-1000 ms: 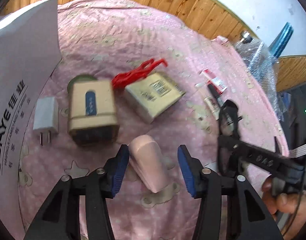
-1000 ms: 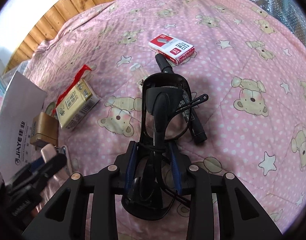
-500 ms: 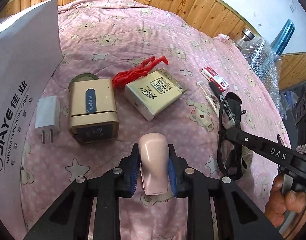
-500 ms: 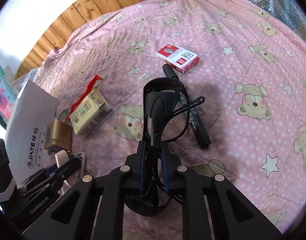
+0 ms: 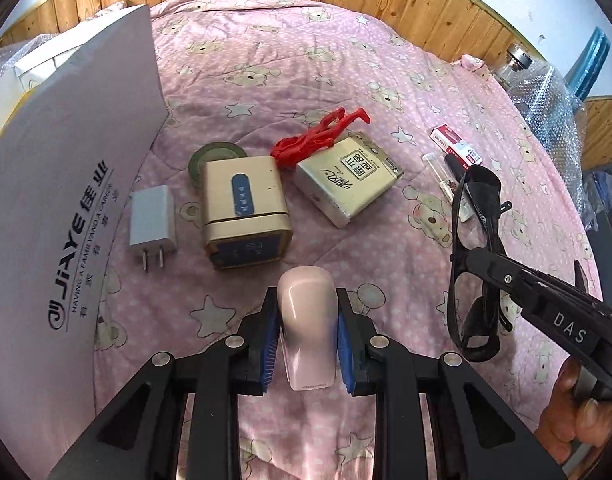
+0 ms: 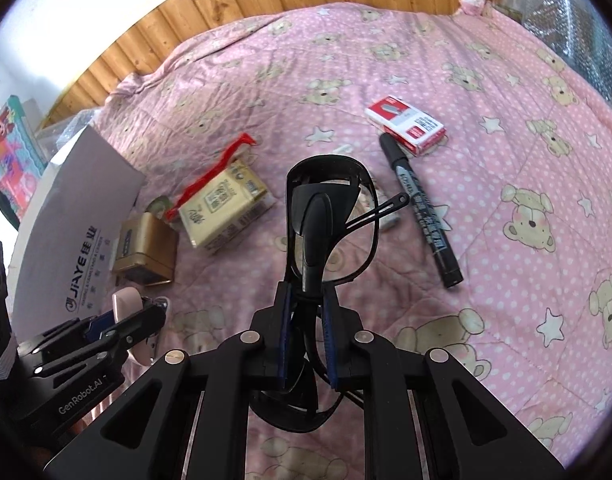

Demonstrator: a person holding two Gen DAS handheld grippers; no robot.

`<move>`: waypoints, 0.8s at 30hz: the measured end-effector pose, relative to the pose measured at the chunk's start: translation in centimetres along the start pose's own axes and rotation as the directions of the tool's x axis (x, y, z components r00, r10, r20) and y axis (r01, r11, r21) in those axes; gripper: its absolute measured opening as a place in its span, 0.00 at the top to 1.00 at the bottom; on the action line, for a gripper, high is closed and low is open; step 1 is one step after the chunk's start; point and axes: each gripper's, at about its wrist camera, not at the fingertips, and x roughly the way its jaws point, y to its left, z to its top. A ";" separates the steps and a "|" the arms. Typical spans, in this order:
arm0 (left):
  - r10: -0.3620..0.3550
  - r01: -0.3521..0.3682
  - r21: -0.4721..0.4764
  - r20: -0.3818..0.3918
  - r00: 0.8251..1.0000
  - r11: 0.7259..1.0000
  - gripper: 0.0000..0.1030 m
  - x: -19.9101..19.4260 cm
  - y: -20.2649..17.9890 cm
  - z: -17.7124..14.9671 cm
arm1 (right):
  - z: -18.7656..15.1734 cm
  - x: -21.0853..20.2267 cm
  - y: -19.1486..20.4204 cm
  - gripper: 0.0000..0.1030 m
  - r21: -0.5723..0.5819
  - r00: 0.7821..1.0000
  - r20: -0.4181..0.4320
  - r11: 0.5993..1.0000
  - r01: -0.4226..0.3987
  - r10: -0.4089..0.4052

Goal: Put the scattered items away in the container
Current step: 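Carry the glasses in the right gripper and the stapler in the left over the white box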

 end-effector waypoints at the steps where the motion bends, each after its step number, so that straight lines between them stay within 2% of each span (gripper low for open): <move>1: -0.007 0.007 -0.009 -0.007 1.000 1.000 0.74 -0.3 0.2 0.0 | 0.1 -0.1 0.4 0.85 -0.007 1.000 0.001 1.000 -0.003 0.003; 7: -0.060 0.059 -0.056 -0.024 0.998 0.997 0.74 -3.1 1.9 -0.3 | 0.2 -1.0 3.4 0.85 -0.059 1.000 0.010 0.998 -0.027 0.028; 13: -0.062 0.065 -0.071 0.038 0.997 0.995 0.74 -7.0 3.7 0.2 | 0.6 -2.0 7.1 0.85 -0.123 0.998 0.023 0.991 -0.051 0.054; 24: -0.064 0.073 -0.089 0.094 0.994 0.993 0.74 -11.3 6.2 0.2 | 1.3 -4.4 13.7 0.85 -0.217 0.993 0.052 0.972 -0.090 0.103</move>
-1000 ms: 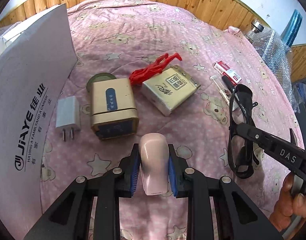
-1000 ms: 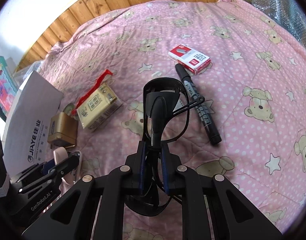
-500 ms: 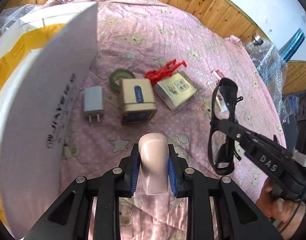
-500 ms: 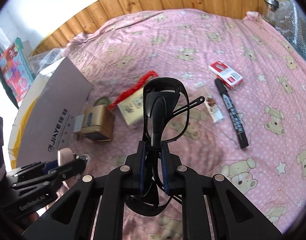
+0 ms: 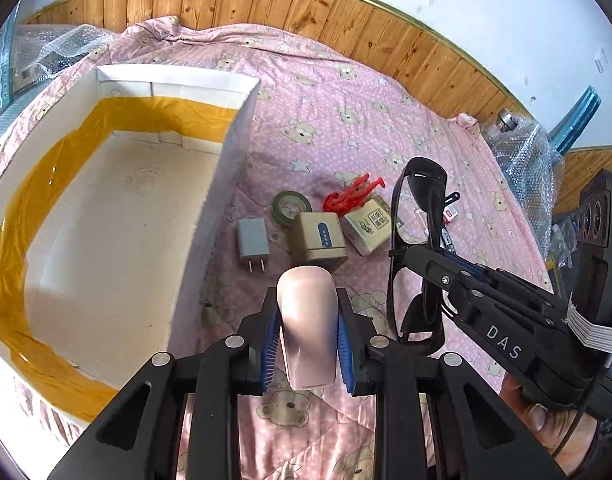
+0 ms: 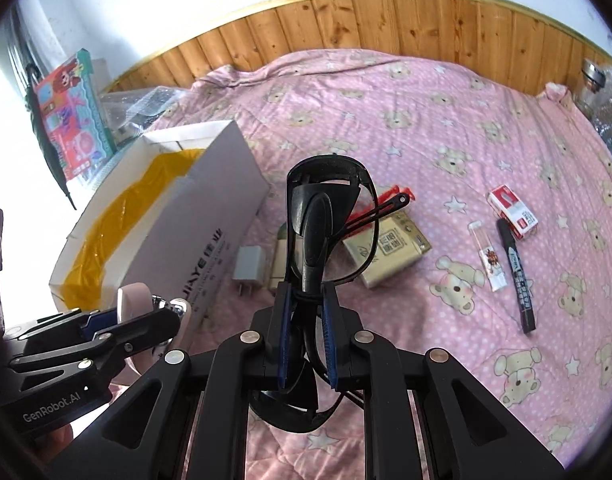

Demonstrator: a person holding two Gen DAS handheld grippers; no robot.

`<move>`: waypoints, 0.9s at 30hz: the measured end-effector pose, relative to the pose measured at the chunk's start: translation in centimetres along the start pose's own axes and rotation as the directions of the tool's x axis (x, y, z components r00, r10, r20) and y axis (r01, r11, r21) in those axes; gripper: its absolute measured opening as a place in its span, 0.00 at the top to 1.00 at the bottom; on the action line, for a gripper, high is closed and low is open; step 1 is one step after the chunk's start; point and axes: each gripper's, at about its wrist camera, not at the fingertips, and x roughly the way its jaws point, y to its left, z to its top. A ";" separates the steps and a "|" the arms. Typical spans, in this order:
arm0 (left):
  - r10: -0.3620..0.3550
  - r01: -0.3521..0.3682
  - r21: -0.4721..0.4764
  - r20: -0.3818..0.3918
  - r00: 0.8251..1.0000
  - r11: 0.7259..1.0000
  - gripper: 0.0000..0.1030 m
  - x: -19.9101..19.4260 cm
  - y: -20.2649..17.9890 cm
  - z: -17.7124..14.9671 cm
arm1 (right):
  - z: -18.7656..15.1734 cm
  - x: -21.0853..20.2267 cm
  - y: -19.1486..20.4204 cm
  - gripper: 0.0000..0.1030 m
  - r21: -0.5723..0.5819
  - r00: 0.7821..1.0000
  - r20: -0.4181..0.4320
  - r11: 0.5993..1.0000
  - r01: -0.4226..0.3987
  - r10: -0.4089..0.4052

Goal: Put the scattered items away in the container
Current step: 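Carry the glasses in the right gripper and the stapler in the left over the white box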

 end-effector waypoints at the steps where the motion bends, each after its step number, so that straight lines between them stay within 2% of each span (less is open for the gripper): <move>1: -0.002 0.002 -0.002 0.008 1.000 1.000 0.74 -0.5 0.3 0.1 | 0.2 -0.2 0.5 0.85 -0.007 1.000 0.004 1.000 -0.003 0.003; 9: -0.013 0.014 -0.022 0.060 0.998 1.000 0.74 -3.5 2.7 0.7 | 1.7 -1.2 4.8 0.85 -0.072 0.999 0.028 0.997 -0.033 0.035; 27: 0.042 -0.035 -0.060 0.130 0.991 0.998 0.74 -8.1 9.3 2.3 | 4.5 -1.9 12.7 0.85 -0.165 0.991 0.043 0.980 -0.115 0.124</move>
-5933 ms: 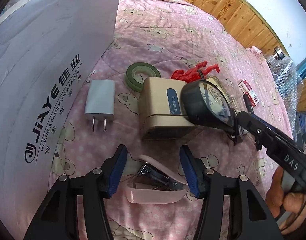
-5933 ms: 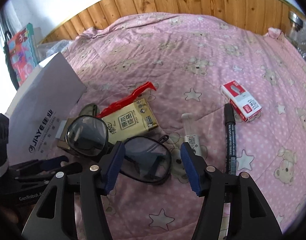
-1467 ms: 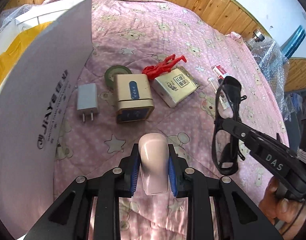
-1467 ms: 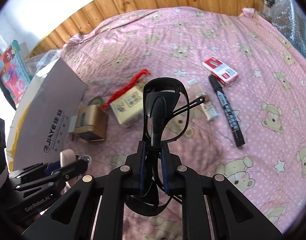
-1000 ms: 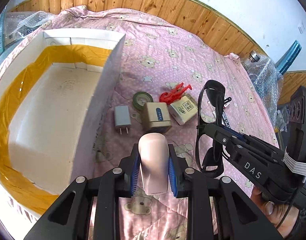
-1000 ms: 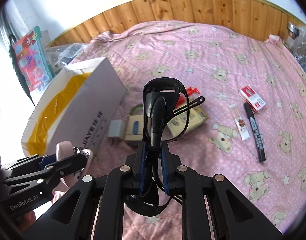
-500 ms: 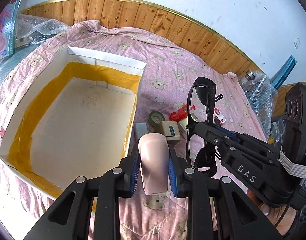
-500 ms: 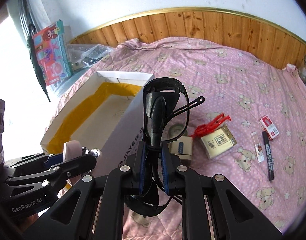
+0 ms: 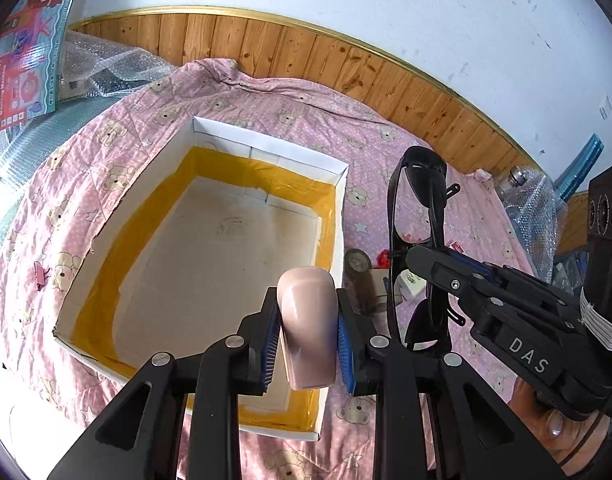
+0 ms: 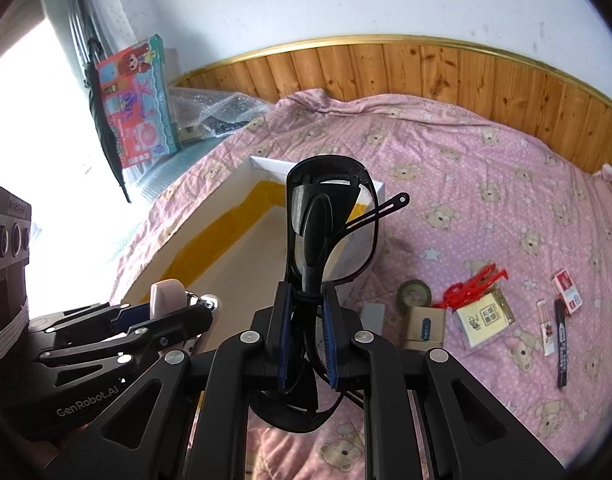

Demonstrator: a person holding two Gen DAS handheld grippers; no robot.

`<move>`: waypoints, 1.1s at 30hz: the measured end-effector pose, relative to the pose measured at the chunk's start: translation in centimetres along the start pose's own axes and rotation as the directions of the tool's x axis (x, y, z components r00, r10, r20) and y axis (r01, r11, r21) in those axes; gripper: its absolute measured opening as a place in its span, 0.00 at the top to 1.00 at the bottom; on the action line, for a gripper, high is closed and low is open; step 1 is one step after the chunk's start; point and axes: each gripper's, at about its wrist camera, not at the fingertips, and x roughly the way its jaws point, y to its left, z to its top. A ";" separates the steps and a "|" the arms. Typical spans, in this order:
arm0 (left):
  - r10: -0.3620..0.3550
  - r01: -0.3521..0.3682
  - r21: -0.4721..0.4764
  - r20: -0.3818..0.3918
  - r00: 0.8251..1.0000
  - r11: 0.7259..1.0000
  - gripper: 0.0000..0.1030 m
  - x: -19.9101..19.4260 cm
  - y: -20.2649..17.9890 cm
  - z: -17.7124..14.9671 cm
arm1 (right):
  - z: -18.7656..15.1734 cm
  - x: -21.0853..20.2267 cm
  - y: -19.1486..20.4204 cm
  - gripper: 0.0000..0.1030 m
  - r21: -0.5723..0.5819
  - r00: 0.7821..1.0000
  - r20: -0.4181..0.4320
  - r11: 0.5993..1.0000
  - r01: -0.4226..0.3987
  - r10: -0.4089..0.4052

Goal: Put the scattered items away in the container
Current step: 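Carry the glasses in the right gripper and the stapler in the left over the white box, then open the right gripper to drop the glasses while the left drops the stapler into the box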

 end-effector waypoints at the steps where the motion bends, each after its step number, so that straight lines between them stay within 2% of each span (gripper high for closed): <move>1: 0.005 -0.005 -0.005 0.003 1.000 1.000 0.74 -0.2 0.4 0.1 | 0.3 0.0 0.4 0.85 -0.005 1.000 0.002 1.000 -0.006 0.006; 15: 0.068 -0.068 -0.046 -0.003 0.998 0.997 0.74 0.2 4.9 1.0 | 3.1 2.9 5.4 0.85 -0.087 0.999 -0.008 0.995 -0.050 0.049; 25: 0.101 -0.105 -0.064 -0.055 0.993 0.992 0.74 3.3 7.1 1.2 | 3.1 7.6 5.2 0.85 -0.073 0.996 -0.082 0.997 -0.041 0.035; 33: 0.105 -0.111 -0.057 -0.091 0.990 0.992 0.74 6.1 7.3 2.0 | 3.6 10.5 3.9 0.85 -0.054 0.993 -0.117 0.998 -0.014 0.008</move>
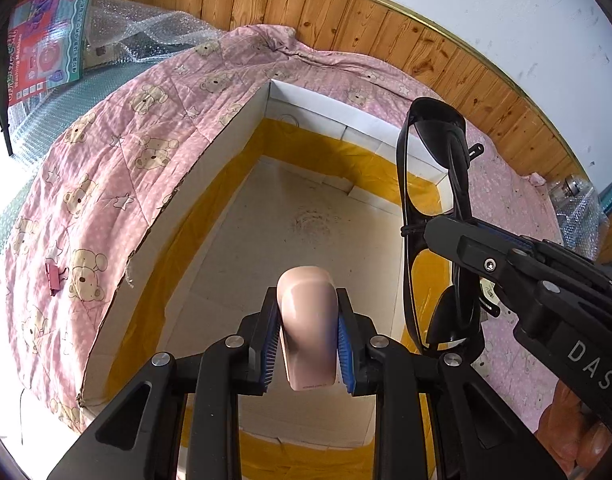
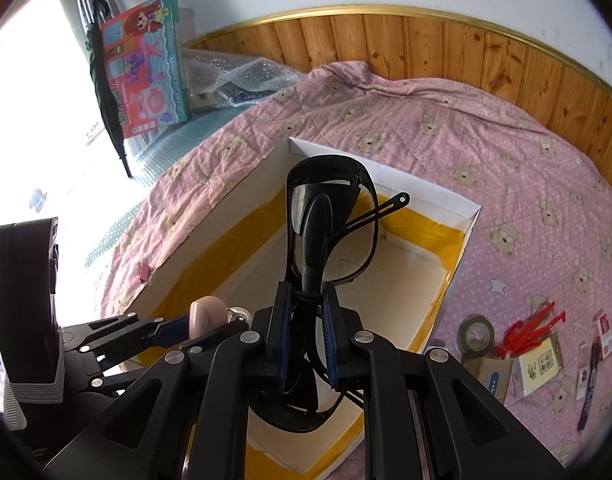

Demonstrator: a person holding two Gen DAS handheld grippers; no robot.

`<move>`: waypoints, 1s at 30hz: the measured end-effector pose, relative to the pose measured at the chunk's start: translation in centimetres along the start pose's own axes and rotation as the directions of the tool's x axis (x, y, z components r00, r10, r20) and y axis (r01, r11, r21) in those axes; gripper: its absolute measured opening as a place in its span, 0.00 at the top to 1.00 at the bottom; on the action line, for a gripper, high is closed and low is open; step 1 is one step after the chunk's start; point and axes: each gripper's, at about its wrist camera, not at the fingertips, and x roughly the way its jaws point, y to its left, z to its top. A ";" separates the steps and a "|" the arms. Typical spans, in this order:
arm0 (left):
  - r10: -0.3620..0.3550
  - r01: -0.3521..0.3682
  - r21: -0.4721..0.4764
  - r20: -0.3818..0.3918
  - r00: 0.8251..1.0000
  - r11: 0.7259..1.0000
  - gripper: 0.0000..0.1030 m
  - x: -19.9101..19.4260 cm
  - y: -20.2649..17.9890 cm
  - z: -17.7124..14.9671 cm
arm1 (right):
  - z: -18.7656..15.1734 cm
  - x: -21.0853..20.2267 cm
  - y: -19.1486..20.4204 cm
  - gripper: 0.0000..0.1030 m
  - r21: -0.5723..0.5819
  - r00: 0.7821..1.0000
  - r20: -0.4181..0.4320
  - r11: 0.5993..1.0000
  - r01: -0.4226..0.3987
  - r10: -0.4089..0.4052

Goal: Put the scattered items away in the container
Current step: 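Open the right gripper to drop the glasses while the left drops the stapler into the box, then withdraw both open grippers from the box back toward the remaining items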

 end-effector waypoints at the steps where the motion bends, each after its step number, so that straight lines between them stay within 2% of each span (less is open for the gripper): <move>1: 0.000 0.000 0.002 -0.003 1.000 1.000 0.74 0.3 -0.1 0.1 | 0.1 0.2 -0.2 0.85 0.004 1.000 -0.002 1.000 0.002 -0.002; 7: 0.017 -0.016 0.004 -0.020 1.000 1.000 0.74 1.8 -0.3 1.0 | 0.7 1.9 -1.6 0.83 0.022 1.000 -0.016 1.000 0.017 -0.016; 9: 0.024 -0.024 0.005 -0.028 0.999 1.000 0.73 2.4 -0.2 1.2 | 0.8 2.7 -2.0 0.78 0.029 1.000 -0.021 0.999 0.020 -0.019; 11: 0.039 -0.039 0.017 -0.048 0.998 0.999 0.72 3.2 -0.2 1.5 | 0.7 2.9 -2.7 0.65 0.052 1.000 -0.016 0.999 0.014 -0.013; 12: 0.056 -0.055 0.024 -0.041 0.998 0.998 0.66 3.3 -0.2 1.5 | 0.6 2.8 -3.0 0.64 0.066 1.000 -0.011 0.998 0.010 -0.009; 13: 0.070 -0.069 0.029 -0.035 0.997 0.997 0.56 3.4 -0.1 1.5 | 0.5 2.6 -3.2 0.64 0.075 1.000 -0.009 0.997 0.003 -0.002; 15: 0.076 -0.075 0.028 -0.024 0.997 0.997 0.47 3.1 -0.1 1.3 | 0.1 2.1 -3.3 0.64 0.083 1.000 -0.005 0.996 -0.014 0.015; 30: 0.076 -0.077 0.018 0.014 0.997 0.997 0.47 -0.6 -1.3 -1.7 | -4.3 -2.7 -2.8 0.64 0.114 0.998 0.033 0.992 -0.059 0.056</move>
